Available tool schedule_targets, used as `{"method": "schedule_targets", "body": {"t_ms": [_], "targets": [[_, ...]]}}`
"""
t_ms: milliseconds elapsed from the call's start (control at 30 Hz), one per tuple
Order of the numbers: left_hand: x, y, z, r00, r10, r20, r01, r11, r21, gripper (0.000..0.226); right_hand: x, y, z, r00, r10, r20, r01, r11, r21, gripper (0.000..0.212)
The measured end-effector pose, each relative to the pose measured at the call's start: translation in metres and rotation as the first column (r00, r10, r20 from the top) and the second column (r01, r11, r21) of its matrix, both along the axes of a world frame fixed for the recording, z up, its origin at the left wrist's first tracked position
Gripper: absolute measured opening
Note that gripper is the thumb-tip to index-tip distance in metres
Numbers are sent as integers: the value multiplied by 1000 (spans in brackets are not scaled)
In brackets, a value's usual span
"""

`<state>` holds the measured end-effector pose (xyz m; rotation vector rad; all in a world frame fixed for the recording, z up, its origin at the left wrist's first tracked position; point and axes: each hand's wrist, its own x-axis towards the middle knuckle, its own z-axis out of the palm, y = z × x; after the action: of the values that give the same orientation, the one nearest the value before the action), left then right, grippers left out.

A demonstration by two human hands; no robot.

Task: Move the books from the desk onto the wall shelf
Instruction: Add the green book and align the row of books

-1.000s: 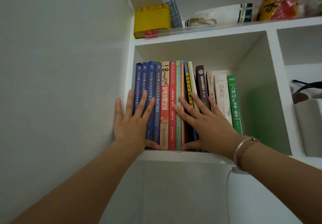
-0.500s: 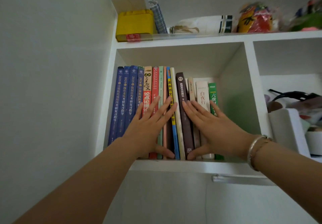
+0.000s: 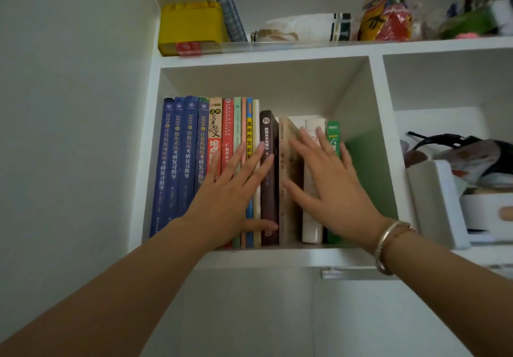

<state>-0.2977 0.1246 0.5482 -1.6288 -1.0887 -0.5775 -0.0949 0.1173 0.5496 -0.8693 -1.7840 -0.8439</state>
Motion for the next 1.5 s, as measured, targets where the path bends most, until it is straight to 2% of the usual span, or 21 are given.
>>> {"method": "schedule_targets", "body": {"t_ms": [33,67,100,133,167,233,333,400,433,467,533,567,600,733,833,933,1133,1300,1400,1500], "targets": [[10,1,2,1000,-29,-8,29,999,29,98,6,2,0,983,36,-177,-35,999,10,80],[21,3,6,998,-56,-10,57,998,37,90,11,7,0,932,90,-352,-114,992,-50,85],[31,6,9,997,-79,-5,79,996,29,84,13,11,0,846,159,-510,-267,953,-145,93],[39,10,12,996,-89,7,89,996,19,80,14,17,1,742,221,-633,-440,873,-210,99],[45,14,14,996,-83,19,82,996,21,78,13,24,1,657,247,-712,-562,790,-245,103],[47,23,13,998,-51,26,49,996,70,74,10,35,2,614,196,-765,-646,681,-345,104],[43,32,9,994,-95,45,87,984,153,68,5,50,6,644,161,-747,-646,638,-420,115],[41,35,8,986,-154,64,140,971,193,67,5,61,9,709,151,-689,-609,624,-490,132],[41,36,7,981,-180,71,162,965,206,67,5,61,11,742,139,-656,-582,621,-526,133],[40,36,6,975,-205,81,184,960,211,68,6,60,14,774,133,-619,-553,619,-557,126],[39,32,2,955,-258,146,226,952,208,68,9,51,18,830,153,-536,-501,626,-598,86],[39,30,-1,941,-279,193,238,948,213,69,10,49,18,838,186,-513,-505,619,-602,66],[41,28,-4,929,-286,233,236,946,221,71,12,49,17,832,227,-506,-526,613,-590,59],[49,28,-6,920,-251,300,179,952,247,73,8,50,12,812,292,-505,-574,559,-599,64],[50,26,-4,938,-197,285,133,964,229,75,7,48,17,804,205,-559,-582,469,-665,73],[48,25,-5,942,-178,283,120,970,213,76,8,44,15,829,132,-544,-529,500,-685,72],[45,27,-6,941,-178,289,119,970,211,73,5,52,6,879,146,-454,-442,608,-660,72],[47,22,-5,944,-138,300,88,981,174,75,10,68,3,859,219,-462,-493,592,-637,106],[47,17,-6,939,-143,314,109,986,122,79,8,63,3,853,174,-492,-482,624,-615,104],[41,10,-12,927,-166,337,149,986,76,80,7,44,4,863,126,-490,-431,689,-582,87]]}}
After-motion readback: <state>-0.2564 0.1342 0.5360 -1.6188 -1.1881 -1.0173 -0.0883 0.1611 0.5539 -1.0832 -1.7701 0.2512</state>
